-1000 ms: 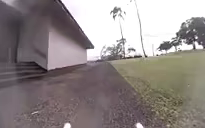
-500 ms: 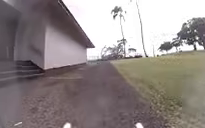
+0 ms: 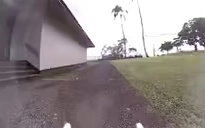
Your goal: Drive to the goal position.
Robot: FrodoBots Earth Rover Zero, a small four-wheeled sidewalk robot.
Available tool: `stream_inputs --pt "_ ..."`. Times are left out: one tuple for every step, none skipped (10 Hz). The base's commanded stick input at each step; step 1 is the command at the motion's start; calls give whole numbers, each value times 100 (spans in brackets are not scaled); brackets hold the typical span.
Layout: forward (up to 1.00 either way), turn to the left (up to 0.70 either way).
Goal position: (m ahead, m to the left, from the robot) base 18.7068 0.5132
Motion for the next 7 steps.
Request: stream_inputs --pt "70 0" --pt "70 0" --pt "70 0" --pt "70 0" --pt "70 0" --pt "70 0" --pt "70 0"
